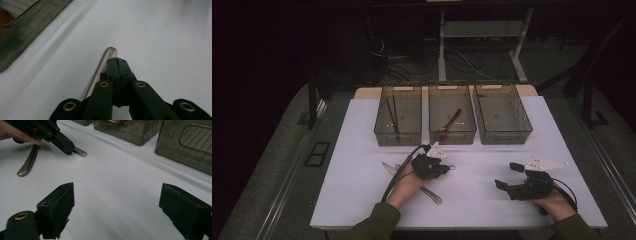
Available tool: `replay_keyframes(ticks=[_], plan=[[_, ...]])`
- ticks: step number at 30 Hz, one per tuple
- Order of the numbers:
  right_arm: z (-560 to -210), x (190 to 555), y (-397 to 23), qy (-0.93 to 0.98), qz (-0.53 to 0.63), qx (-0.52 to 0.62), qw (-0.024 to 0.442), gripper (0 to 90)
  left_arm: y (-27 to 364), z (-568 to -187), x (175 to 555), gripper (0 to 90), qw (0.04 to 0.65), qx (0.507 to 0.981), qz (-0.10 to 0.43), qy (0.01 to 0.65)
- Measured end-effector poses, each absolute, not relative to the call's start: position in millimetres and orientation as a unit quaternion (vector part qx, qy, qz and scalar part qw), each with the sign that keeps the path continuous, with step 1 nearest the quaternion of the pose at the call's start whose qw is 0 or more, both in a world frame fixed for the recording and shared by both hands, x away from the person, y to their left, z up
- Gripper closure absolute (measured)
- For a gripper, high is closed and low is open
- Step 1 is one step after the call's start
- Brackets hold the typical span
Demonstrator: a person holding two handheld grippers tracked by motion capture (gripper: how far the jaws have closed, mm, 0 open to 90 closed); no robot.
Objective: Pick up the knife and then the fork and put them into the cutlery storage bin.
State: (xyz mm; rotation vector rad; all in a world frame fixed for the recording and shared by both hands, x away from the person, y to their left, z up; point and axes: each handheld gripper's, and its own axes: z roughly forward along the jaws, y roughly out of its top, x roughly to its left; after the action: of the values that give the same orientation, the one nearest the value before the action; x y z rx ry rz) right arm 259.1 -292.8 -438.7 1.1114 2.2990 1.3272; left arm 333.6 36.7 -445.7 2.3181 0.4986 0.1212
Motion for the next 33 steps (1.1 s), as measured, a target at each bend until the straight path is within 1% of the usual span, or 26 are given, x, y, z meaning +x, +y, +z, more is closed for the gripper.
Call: replay_keyframes(ticks=[5, 10, 13, 18, 23, 27, 31, 33], plan=[[-438.6, 258.7, -292.6, 0.793, 0.457, 0.381, 0.130, 13.1, 47.3, -430.4, 333.0, 80.8, 0.388, 0.900, 0.047, 0.194], [-438.8, 258.7, -292.5, 0.793, 0.457, 0.381, 0.129, 13.1, 69.0, -418.0, 338.9, 70.0, 0.392, 0.897, 0.051, 0.198], [-439.1, 259.1, -292.6, 0.794, 0.456, 0.380, 0.128, 13.1, 85.9, -417.5, 344.3, 66.5, 0.393, 0.894, 0.055, 0.207], [-439.3, 259.2, -292.4, 0.795, 0.455, 0.381, 0.128, 13.1, 105.4, -424.1, 351.5, 64.6, 0.387, 0.897, 0.041, 0.209], [-439.3, 259.1, -292.6, 0.795, 0.456, 0.379, 0.128, 13.1, 107.9, -435.7, 354.5, 66.1, 0.369, 0.908, 0.033, 0.194], [-439.2, 259.0, -292.6, 0.795, 0.456, 0.379, 0.127, 13.1, 106.3, -443.4, 355.4, 72.4, 0.355, 0.916, 0.025, 0.185], [-439.1, 259.2, -293.1, 0.796, 0.456, 0.376, 0.128, 13.6, 107.6, -444.5, 355.9, 79.3, 0.360, 0.915, 0.019, 0.178], [-439.2, 259.5, -293.1, 0.800, 0.455, 0.371, 0.125, 13.7, 107.6, -444.2, 355.4, 80.3, 0.360, 0.918, 0.022, 0.167]])
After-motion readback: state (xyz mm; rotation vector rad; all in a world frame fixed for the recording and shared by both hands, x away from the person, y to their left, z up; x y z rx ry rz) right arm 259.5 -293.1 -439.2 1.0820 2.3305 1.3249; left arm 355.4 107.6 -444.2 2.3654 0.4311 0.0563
